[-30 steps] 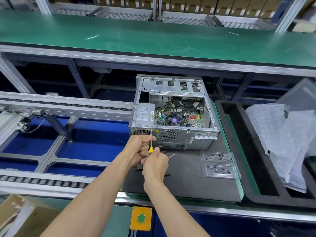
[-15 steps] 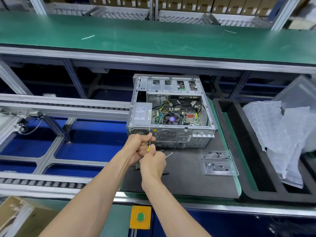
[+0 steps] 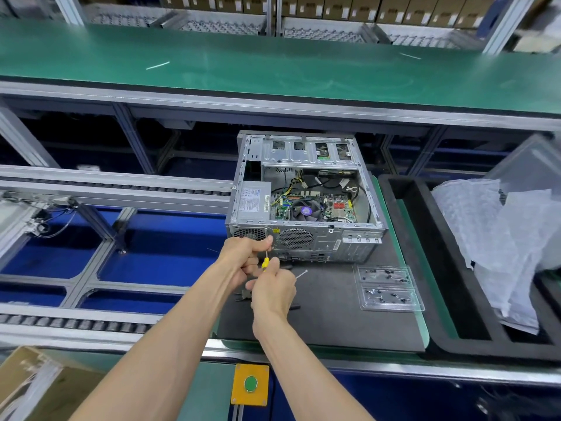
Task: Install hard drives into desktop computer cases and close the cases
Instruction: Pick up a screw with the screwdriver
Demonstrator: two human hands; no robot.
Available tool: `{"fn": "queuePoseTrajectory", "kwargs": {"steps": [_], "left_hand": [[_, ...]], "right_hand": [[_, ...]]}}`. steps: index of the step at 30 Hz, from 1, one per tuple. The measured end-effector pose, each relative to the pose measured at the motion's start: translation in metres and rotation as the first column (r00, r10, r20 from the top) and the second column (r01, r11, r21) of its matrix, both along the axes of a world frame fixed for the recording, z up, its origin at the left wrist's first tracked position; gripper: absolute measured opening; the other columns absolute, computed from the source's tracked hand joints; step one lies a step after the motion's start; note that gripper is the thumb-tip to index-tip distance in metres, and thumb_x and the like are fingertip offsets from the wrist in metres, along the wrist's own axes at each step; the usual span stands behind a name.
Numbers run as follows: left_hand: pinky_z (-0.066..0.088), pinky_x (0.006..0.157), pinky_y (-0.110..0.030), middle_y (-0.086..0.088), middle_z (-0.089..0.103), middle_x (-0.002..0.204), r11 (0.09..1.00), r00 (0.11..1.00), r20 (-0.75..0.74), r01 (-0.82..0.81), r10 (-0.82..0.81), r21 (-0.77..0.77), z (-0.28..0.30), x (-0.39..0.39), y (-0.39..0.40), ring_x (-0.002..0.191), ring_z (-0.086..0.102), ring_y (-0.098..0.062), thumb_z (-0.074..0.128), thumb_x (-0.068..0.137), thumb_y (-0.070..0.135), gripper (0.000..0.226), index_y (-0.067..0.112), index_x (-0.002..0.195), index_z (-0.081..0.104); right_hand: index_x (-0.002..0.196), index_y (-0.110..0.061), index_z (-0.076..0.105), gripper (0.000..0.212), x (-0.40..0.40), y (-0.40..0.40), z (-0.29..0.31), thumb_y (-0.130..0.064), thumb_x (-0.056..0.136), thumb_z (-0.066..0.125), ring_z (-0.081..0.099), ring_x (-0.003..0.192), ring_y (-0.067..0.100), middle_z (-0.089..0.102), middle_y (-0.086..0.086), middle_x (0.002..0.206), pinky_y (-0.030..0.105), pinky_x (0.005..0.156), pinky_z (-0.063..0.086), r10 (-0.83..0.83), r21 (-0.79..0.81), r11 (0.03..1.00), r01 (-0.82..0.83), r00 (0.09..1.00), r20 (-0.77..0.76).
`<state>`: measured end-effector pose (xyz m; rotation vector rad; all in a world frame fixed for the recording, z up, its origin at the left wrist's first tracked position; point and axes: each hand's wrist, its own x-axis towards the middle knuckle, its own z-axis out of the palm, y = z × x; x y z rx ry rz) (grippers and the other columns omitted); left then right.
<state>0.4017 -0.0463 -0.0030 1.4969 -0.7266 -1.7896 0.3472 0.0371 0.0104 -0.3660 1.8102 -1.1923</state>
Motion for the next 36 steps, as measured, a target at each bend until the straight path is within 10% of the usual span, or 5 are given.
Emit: {"fn": "queuePoseTrajectory", "kwargs": {"steps": [6,14,20,25,36], "left_hand": [[0.017,0.034,-0.022,0.007,0.026,0.046,0.999,0.999,0.031,0.012,-0.011,-0.048,0.002,0.000,0.002,0.037,0.017,-0.008,0.084,0.080,0.014,0.027,-0.005,0.086,0.066],[0.018,0.032,-0.021,0.007,0.025,0.048,0.998,0.997,-0.046,0.060,-0.058,0.035,0.003,0.000,-0.001,0.038,0.017,-0.007,0.061,0.098,0.012,0.017,-0.002,0.095,0.070],[0.014,0.035,-0.021,0.008,0.033,0.040,1.000,0.999,0.051,0.008,-0.008,-0.005,0.005,-0.004,0.001,0.036,0.017,-0.007,0.077,0.086,0.010,0.015,-0.002,0.082,0.070],[0.015,0.035,-0.023,0.005,0.025,0.054,1.000,1.000,0.020,0.001,-0.001,0.011,0.005,-0.003,0.001,0.043,0.015,-0.010,0.086,0.077,0.012,0.027,0.007,0.063,0.064],[0.012,0.038,-0.021,0.008,0.019,0.050,0.995,0.995,-0.082,0.067,-0.061,0.072,0.008,-0.003,-0.003,0.039,0.014,-0.006,0.052,0.102,0.011,0.022,-0.003,0.102,0.069]], "right_hand": [[0.091,-0.019,0.063,0.017,0.000,0.003,-0.008,-0.033,0.086,0.072,0.068,0.083,0.022,0.070,0.003,0.084,0.040,0.078,0.056,-0.048,-0.058,0.997,0.047,0.999,-0.014],[0.079,-0.009,0.065,0.046,0.005,-0.001,0.001,-0.039,0.103,0.040,0.068,0.083,0.035,0.071,0.006,0.067,0.050,0.076,0.057,-0.036,0.002,0.999,0.036,0.999,0.036],[0.081,-0.020,0.062,0.021,-0.003,0.004,-0.010,-0.036,0.081,0.076,0.068,0.083,0.028,0.070,0.005,0.083,0.049,0.079,0.058,-0.051,-0.030,0.998,0.050,0.998,-0.034],[0.070,-0.015,0.062,0.047,-0.001,0.002,-0.002,-0.044,0.103,0.045,0.067,0.071,0.029,0.068,0.001,0.059,0.044,0.074,0.057,-0.046,-0.013,0.999,0.045,0.999,-0.023],[0.074,-0.011,0.068,0.033,0.004,0.001,0.001,-0.036,0.095,0.060,0.067,0.071,0.033,0.070,0.002,0.058,0.048,0.072,0.057,-0.083,-0.056,0.995,0.085,0.996,0.045]]}}
